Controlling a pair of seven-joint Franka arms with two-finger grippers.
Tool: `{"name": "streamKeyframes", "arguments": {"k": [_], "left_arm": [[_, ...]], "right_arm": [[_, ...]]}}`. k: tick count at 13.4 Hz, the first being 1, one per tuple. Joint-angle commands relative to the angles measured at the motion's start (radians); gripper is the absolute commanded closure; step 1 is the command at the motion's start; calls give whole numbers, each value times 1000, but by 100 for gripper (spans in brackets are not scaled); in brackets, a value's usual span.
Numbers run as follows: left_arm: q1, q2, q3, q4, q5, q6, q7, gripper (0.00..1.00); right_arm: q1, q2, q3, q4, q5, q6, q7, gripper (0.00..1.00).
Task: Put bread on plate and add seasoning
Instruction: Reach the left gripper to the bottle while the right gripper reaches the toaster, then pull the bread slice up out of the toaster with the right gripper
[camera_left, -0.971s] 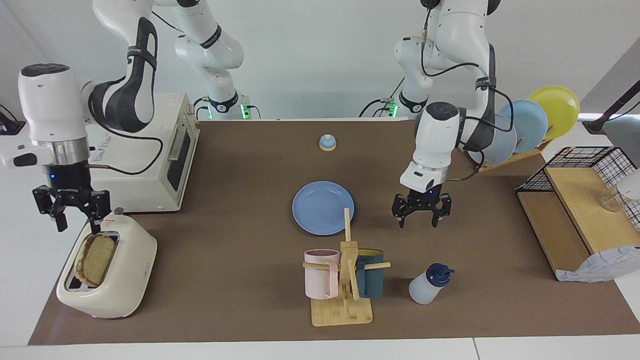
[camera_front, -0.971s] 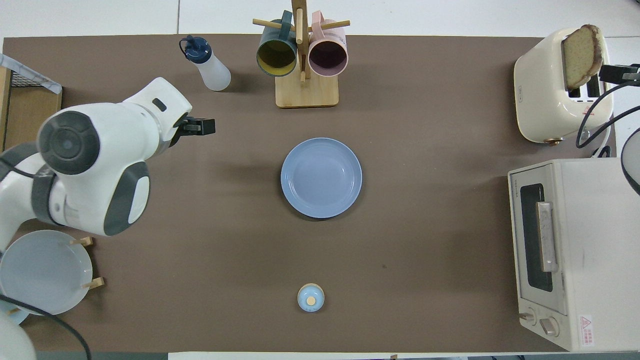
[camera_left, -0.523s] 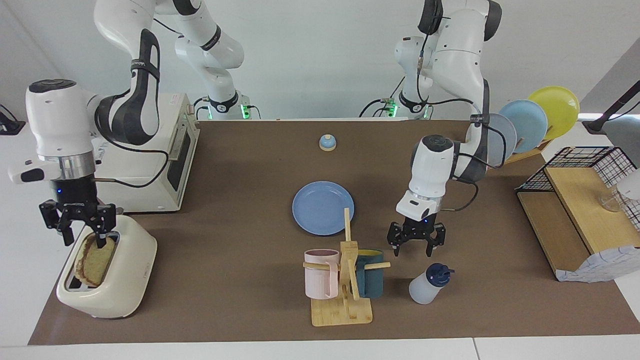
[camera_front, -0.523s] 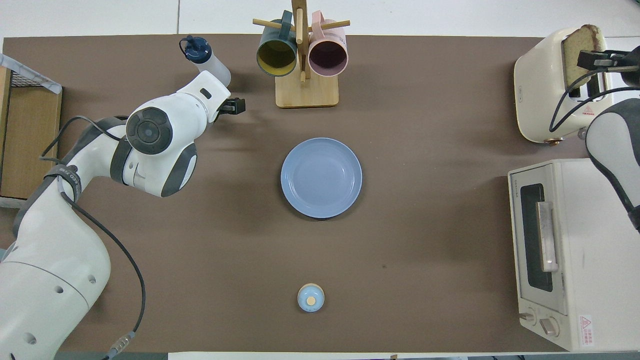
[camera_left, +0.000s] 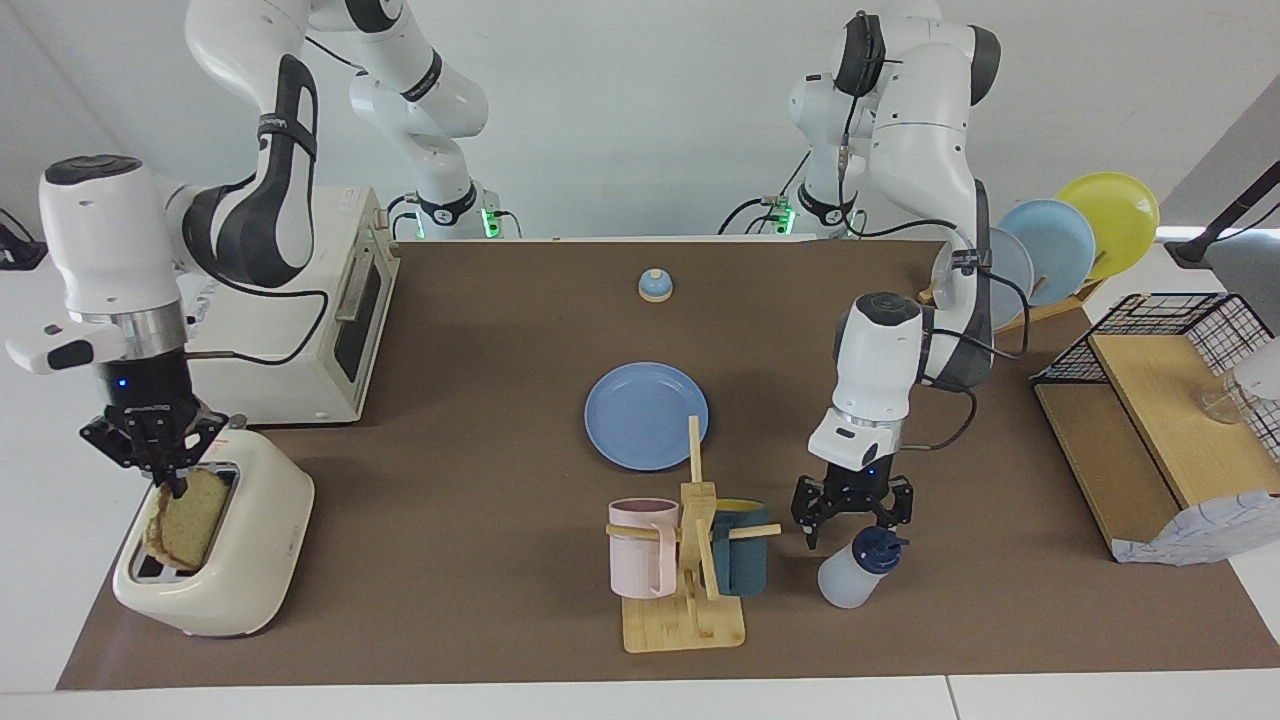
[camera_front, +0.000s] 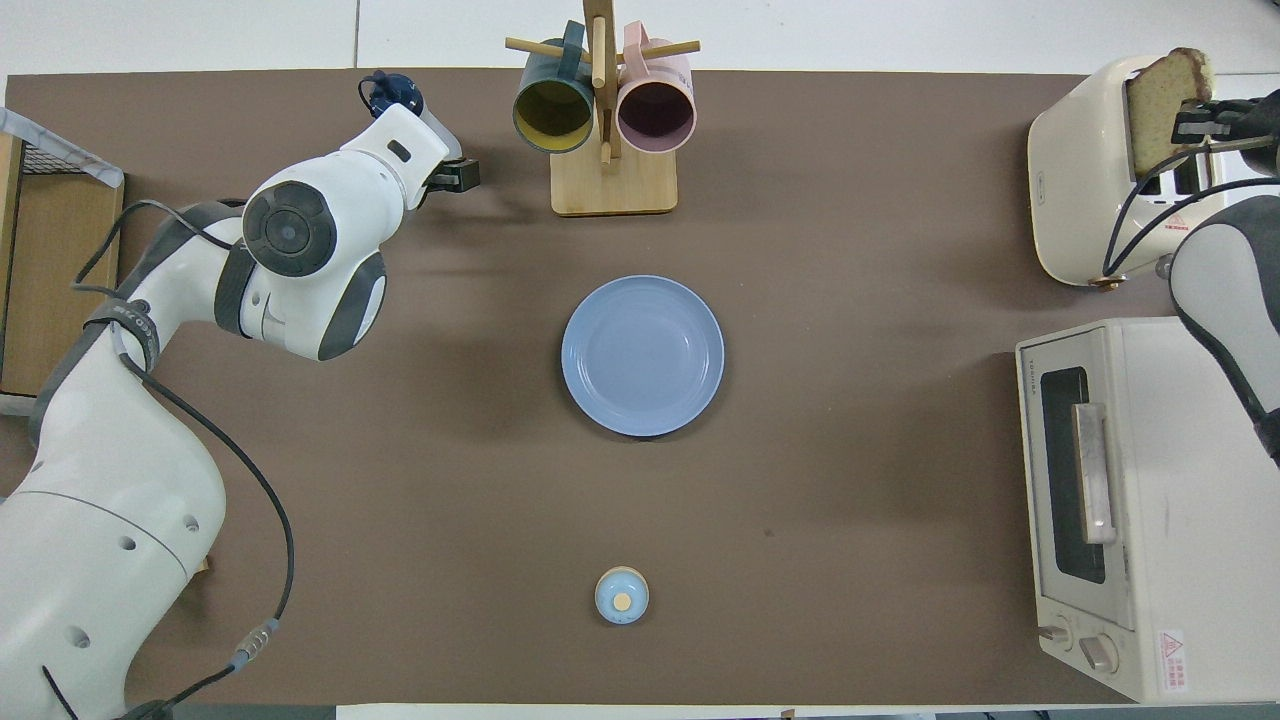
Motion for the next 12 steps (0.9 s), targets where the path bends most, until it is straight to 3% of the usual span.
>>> {"name": "streamKeyframes", "arguments": {"k": [1, 5, 8, 12], "left_arm": [[-10, 35, 13, 52, 27, -19, -13, 0], [-3, 55, 13, 76, 27, -14, -9, 0], [1, 67, 13, 96, 27, -10, -6, 0], [2, 78, 13, 109, 27, -4, -6, 0]], "right_arm": [[5, 63, 4, 229, 11, -211, -49, 100], [99, -18, 6, 257, -9, -360, -46, 100], [154, -72, 6, 254, -8, -402, -46, 100], [240, -95, 9, 251, 29, -508, -5, 100]]}}
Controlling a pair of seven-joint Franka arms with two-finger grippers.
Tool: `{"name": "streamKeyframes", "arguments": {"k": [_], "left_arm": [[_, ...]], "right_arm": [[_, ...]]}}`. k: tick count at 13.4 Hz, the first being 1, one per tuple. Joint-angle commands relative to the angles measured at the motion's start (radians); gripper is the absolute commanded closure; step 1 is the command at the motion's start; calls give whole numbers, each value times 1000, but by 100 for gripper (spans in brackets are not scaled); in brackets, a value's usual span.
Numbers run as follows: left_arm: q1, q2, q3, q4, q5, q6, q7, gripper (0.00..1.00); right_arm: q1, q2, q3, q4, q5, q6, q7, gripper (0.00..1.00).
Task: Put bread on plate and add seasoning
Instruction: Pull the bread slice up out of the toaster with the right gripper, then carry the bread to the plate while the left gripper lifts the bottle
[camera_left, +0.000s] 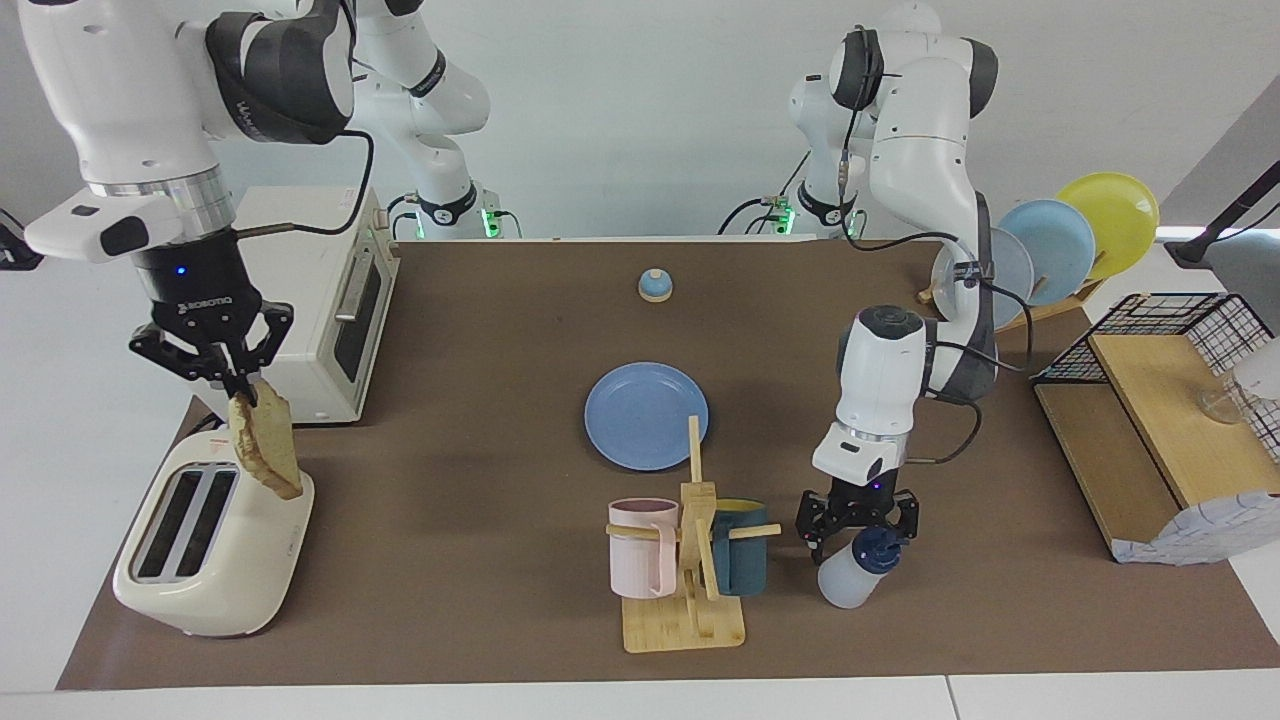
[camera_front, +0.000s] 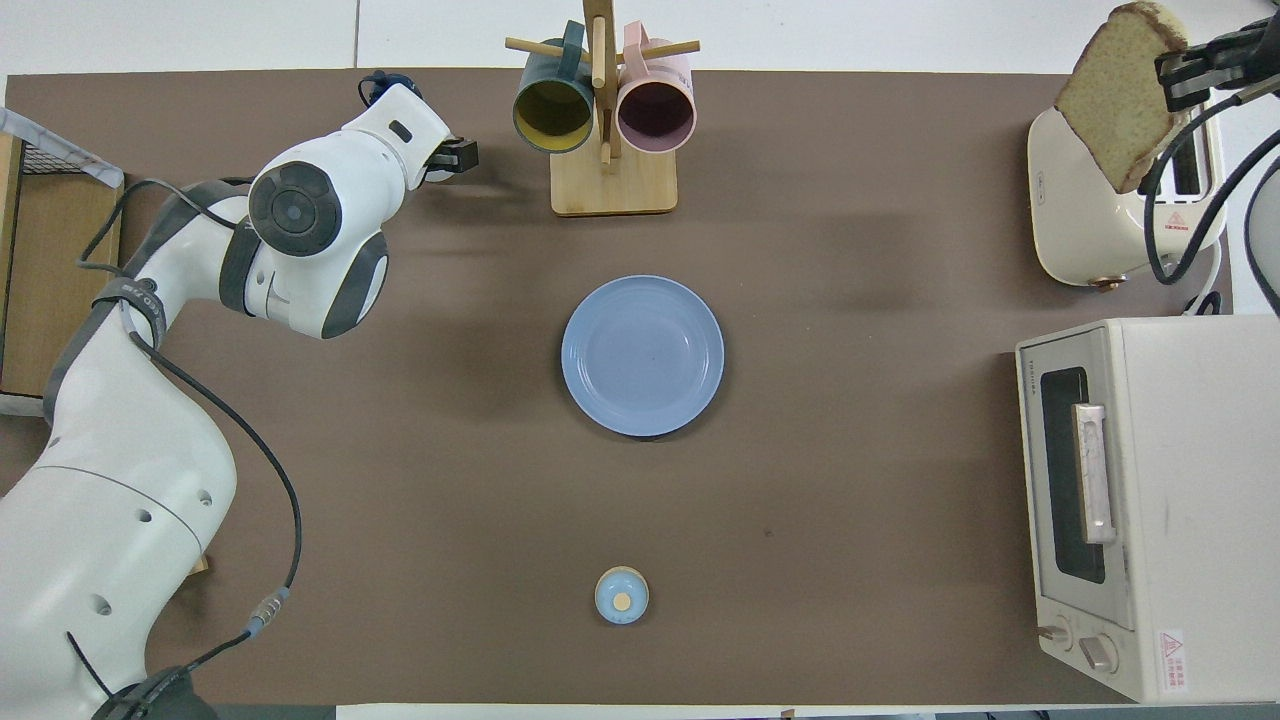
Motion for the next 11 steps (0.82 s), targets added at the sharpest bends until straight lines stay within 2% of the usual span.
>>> {"name": "streamKeyframes", "arguments": {"k": [1, 2, 4, 6, 8, 11], "left_arm": [[0, 25, 6, 39, 23, -2, -6, 0], [0, 25, 6, 39, 23, -2, -6, 0], [0, 31, 5, 49, 23, -2, -6, 0], [6, 34, 6, 56, 25, -2, -4, 0], [7, 34, 5, 56, 23, -2, -4, 0], [7, 34, 5, 56, 23, -2, -4, 0]], "right_arm": [[50, -30, 15, -38, 100, -48, 32, 100], [70, -67, 37, -107, 178, -30, 46, 100], [171, -113, 36, -211, 188, 19, 149, 100], [234, -118, 39, -250, 191, 23, 312, 100], [294, -113, 40, -287, 202, 100, 516, 100], [381, -108, 40, -385, 202, 240, 581, 100]]}}
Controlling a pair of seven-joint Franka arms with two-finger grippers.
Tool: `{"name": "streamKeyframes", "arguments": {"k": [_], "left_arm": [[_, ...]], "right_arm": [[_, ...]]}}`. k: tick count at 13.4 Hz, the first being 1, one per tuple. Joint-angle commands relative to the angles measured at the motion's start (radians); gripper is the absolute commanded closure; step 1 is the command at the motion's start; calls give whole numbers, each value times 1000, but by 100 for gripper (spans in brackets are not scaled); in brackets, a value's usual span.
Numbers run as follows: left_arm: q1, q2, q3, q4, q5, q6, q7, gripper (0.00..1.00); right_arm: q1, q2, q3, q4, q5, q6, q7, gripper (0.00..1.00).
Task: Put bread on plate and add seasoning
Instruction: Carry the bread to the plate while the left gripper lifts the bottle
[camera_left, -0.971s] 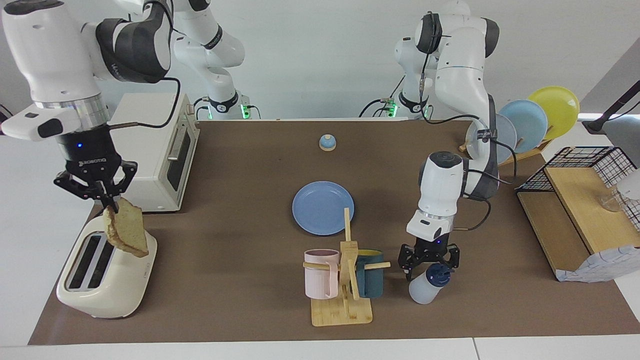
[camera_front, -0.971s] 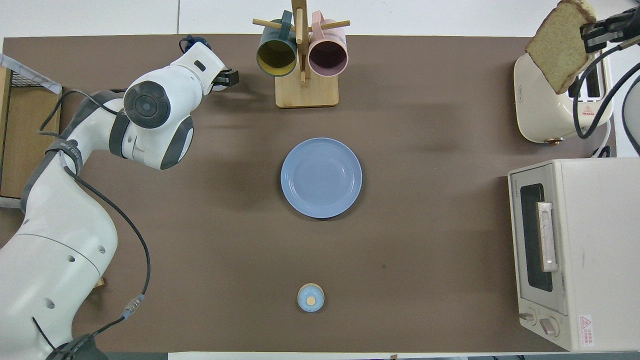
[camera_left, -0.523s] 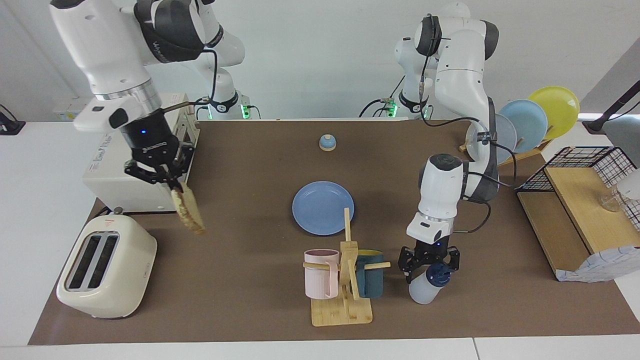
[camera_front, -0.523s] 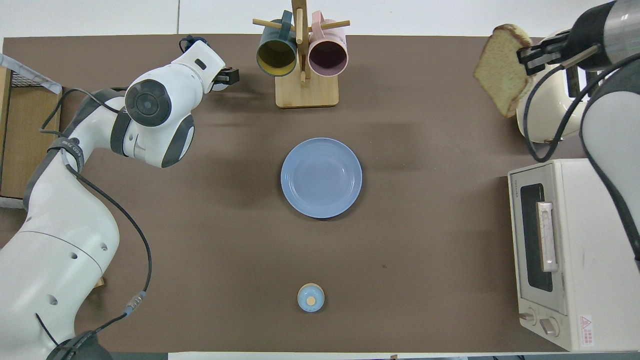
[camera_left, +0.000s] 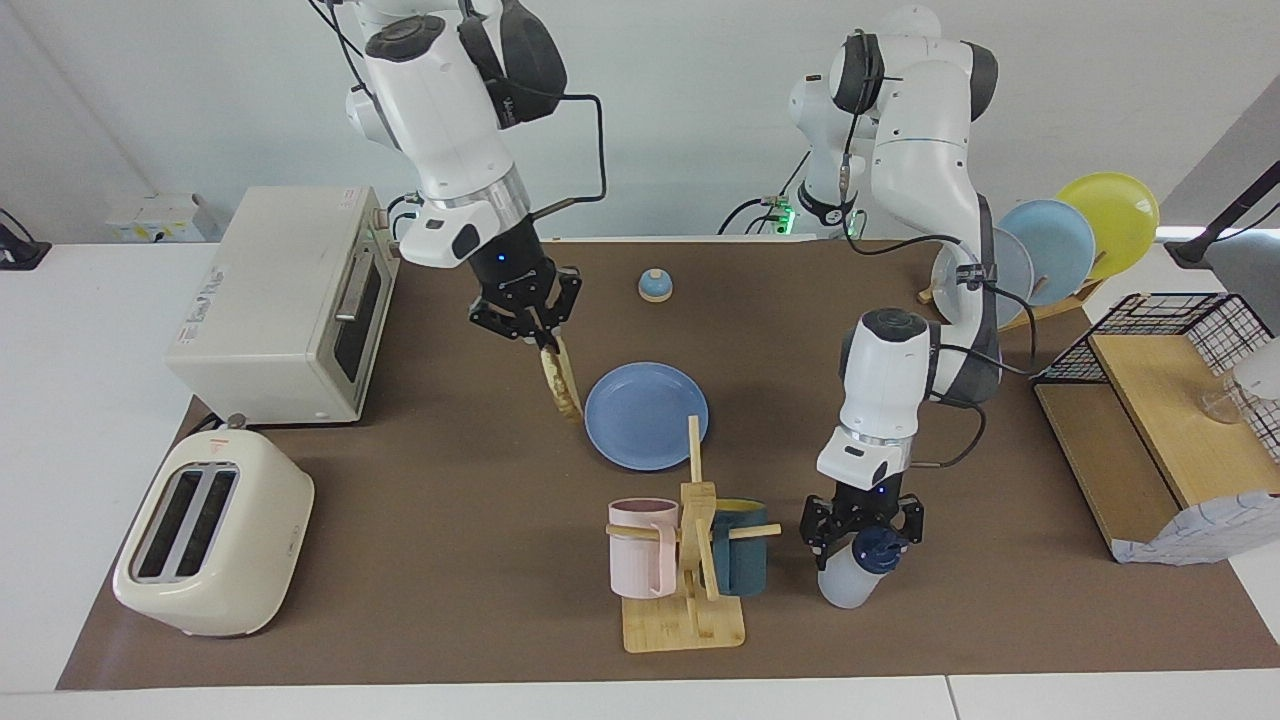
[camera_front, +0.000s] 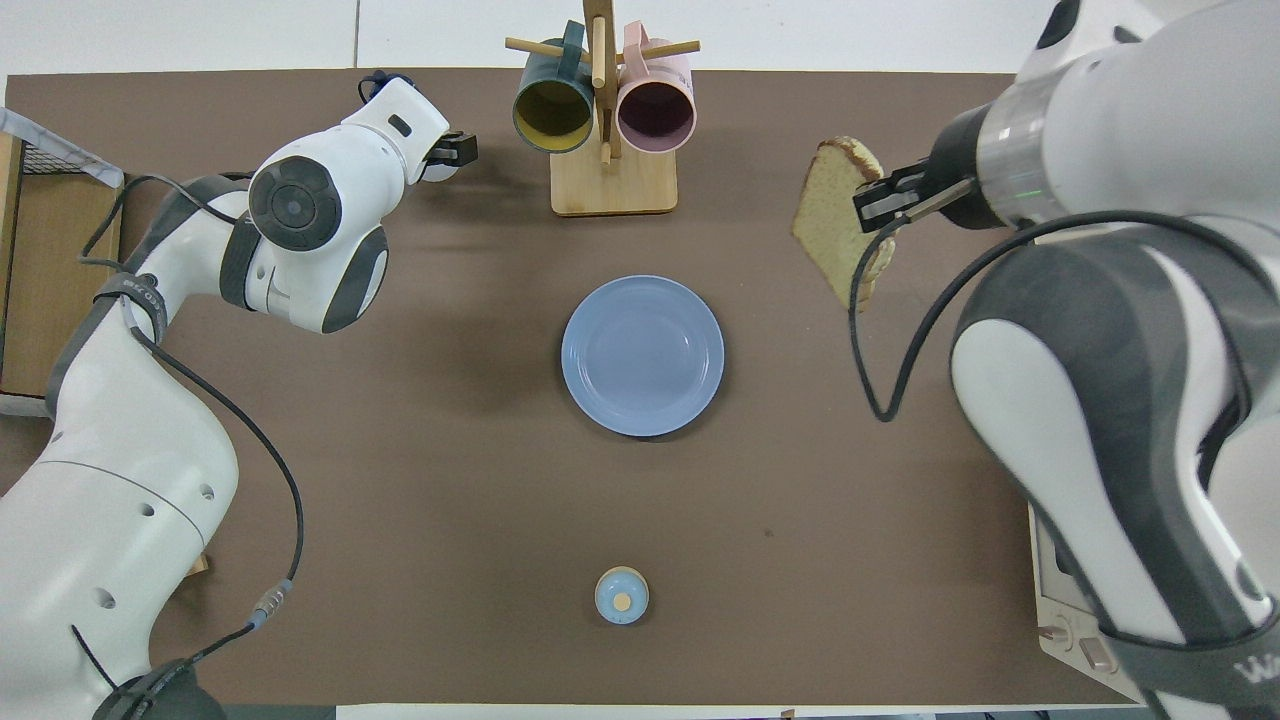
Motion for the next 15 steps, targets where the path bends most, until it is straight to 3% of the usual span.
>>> {"name": "streamKeyframes", "arguments": {"k": [1, 8, 10, 15], "left_arm": [[3, 24, 2, 34, 23, -2, -5, 0], [3, 25, 2, 36, 12, 0, -18, 3], [6, 27, 2, 36, 9, 17, -38, 100], [34, 31, 1, 34, -76, 87, -41, 100]], "right_arm": [[42, -28, -3, -128, 26, 130, 30, 100], [153, 27, -3, -252, 26, 347, 153, 100], [157, 27, -1, -294, 26, 391, 155, 100], [174, 13, -1, -366, 63, 454, 185, 100]]}}
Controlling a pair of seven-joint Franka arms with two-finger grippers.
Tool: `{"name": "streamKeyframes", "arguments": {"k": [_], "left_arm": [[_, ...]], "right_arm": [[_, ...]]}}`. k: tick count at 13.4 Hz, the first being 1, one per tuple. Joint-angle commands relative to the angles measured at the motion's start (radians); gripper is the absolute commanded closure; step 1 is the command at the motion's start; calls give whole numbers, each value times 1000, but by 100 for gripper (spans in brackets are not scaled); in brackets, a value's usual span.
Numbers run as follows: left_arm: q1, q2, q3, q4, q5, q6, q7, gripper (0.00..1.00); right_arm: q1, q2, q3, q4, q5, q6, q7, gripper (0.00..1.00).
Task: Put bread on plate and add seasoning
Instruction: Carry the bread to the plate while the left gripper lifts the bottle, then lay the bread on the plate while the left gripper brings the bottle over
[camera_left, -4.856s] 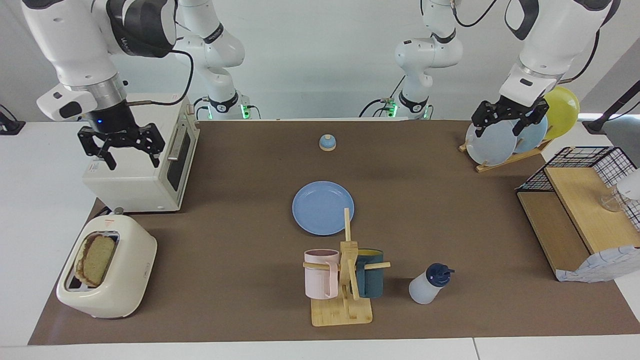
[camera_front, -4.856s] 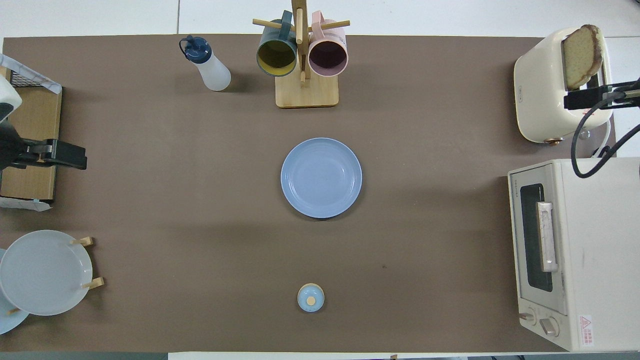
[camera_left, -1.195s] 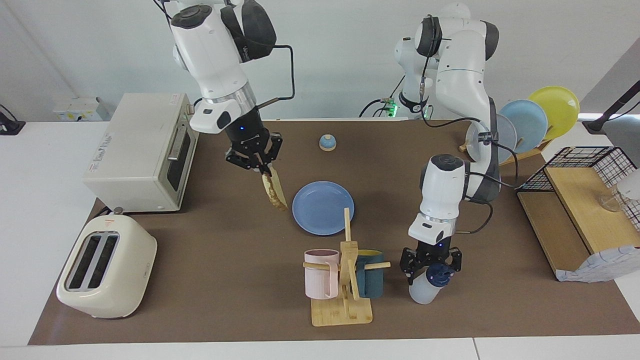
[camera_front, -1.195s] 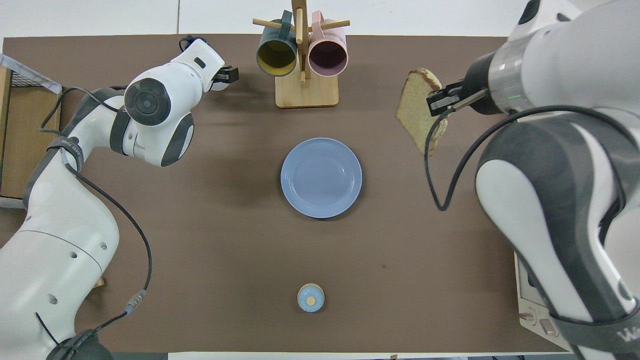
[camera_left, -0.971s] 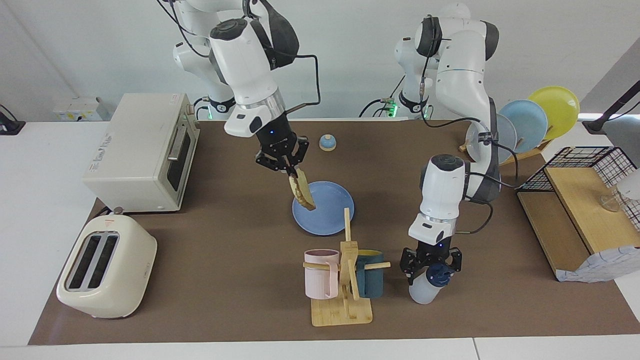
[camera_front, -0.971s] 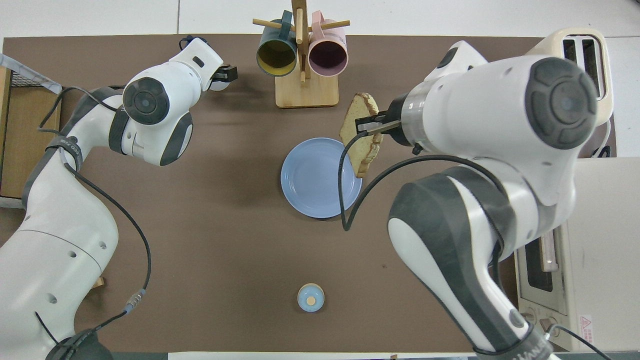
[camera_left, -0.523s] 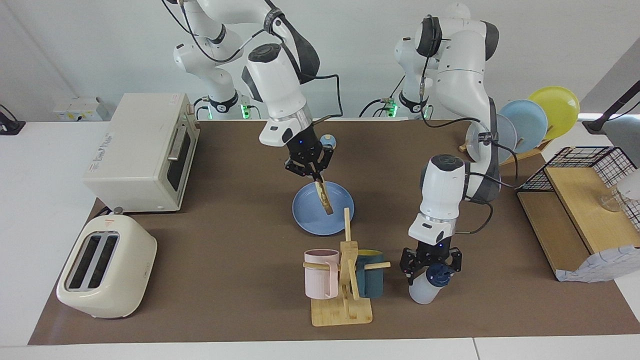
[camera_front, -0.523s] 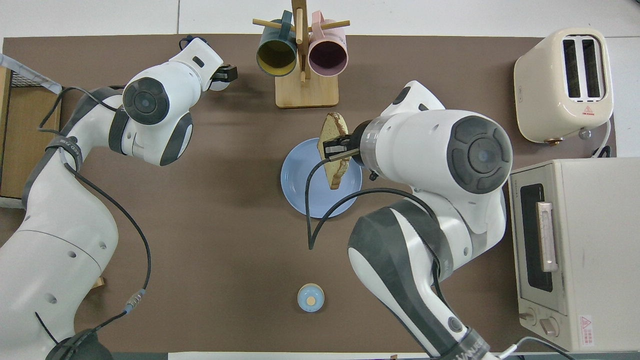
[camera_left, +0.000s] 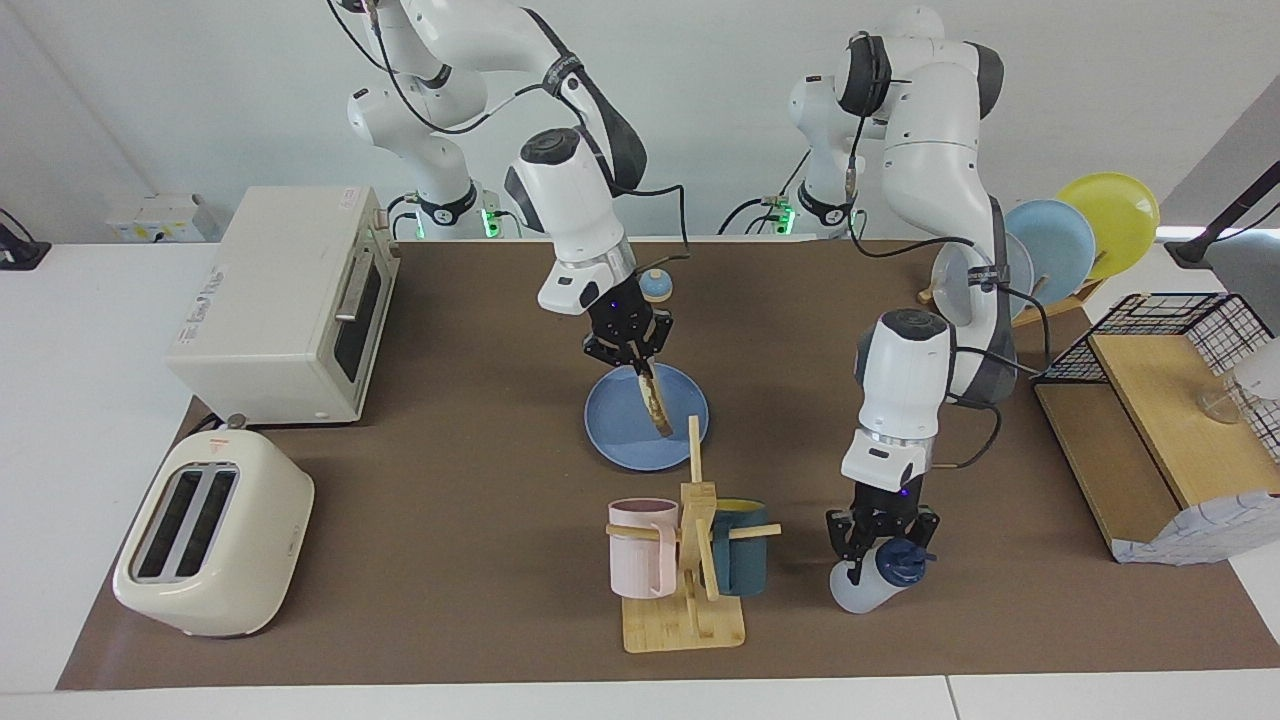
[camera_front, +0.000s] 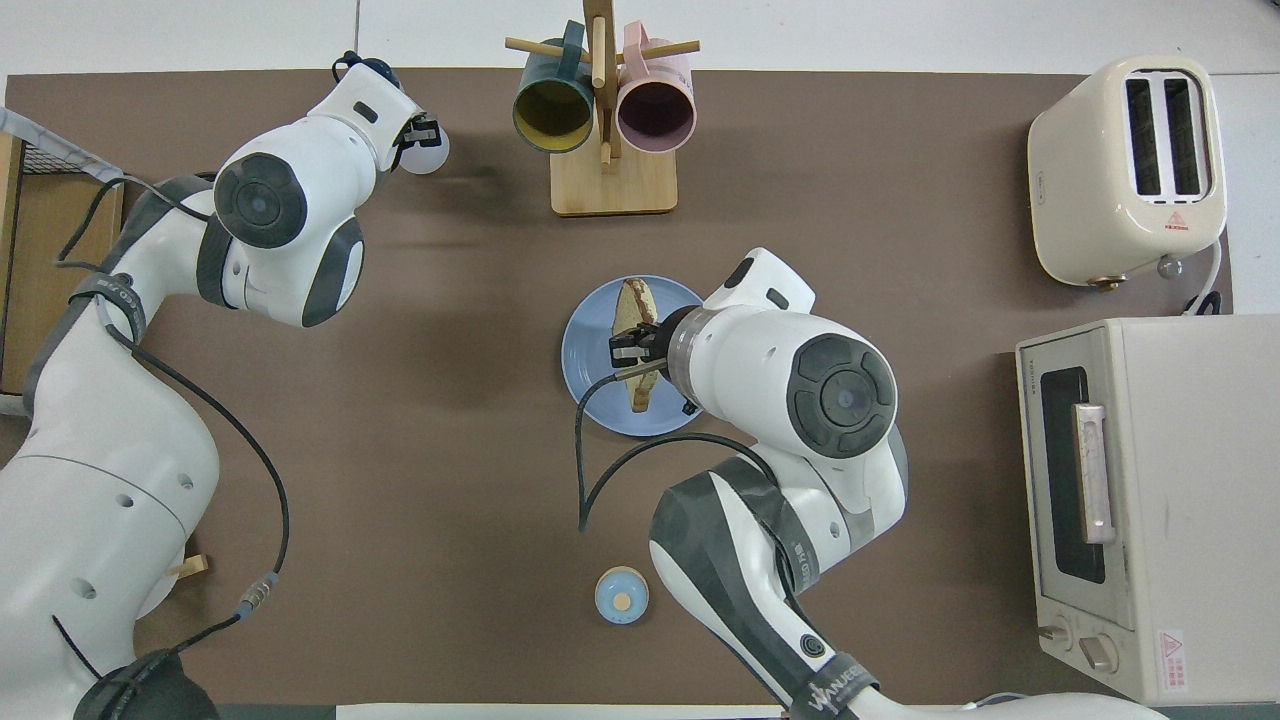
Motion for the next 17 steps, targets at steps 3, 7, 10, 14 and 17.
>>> {"name": "streamKeyframes", "arguments": {"k": [3, 7, 10, 14, 17], "left_arm": [[-3, 22, 0, 22, -31, 69, -3, 100], [5, -93, 1, -7, -20, -64, 61, 100], [14, -220, -5, -40, -23, -225, 273, 100], [-13, -433, -58, -212, -26, -430, 470, 100], [-58, -619, -72, -375, -90, -572, 690, 100]], "right_arm": [[11, -32, -2, -39, 61, 23, 85, 100], [11, -41, -2, -68, 61, 31, 82, 100], [8, -58, -3, -155, 61, 147, 73, 100], [-25, -65, -5, -168, 61, 149, 66, 100], [-50, -75, -5, -197, 61, 146, 78, 100]]}}
